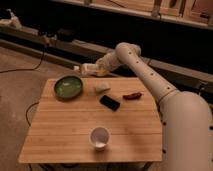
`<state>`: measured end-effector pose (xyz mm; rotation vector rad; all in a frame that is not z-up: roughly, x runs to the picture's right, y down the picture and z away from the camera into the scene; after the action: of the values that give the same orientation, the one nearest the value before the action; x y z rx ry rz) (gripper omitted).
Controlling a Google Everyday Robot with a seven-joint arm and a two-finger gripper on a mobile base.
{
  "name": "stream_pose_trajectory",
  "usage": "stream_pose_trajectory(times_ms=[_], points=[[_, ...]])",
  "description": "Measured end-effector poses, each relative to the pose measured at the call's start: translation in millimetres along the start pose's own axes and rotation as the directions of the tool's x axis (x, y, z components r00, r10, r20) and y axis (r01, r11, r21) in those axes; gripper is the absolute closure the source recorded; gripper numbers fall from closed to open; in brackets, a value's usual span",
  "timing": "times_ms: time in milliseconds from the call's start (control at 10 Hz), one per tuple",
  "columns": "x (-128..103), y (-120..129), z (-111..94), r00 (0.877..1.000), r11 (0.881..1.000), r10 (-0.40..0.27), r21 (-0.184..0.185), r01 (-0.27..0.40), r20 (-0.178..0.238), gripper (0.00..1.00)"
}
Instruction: Place the bottle in the ceramic bowl
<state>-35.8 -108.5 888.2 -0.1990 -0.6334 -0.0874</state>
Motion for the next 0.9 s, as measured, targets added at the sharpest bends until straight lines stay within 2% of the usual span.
stream_pose_trajectory(times_ms=[100, 600, 900], points=[[-5, 2, 6, 1.000, 1.000, -0.015, -0.012, 0.015, 0.005, 1.00], [-4, 3, 6, 1.000, 1.000, -0.016, -0.017, 0.016, 0.007, 1.00], [13, -11, 21, 0.993, 0.994, -0.101, -0.059, 0.097, -0.067, 1.00]])
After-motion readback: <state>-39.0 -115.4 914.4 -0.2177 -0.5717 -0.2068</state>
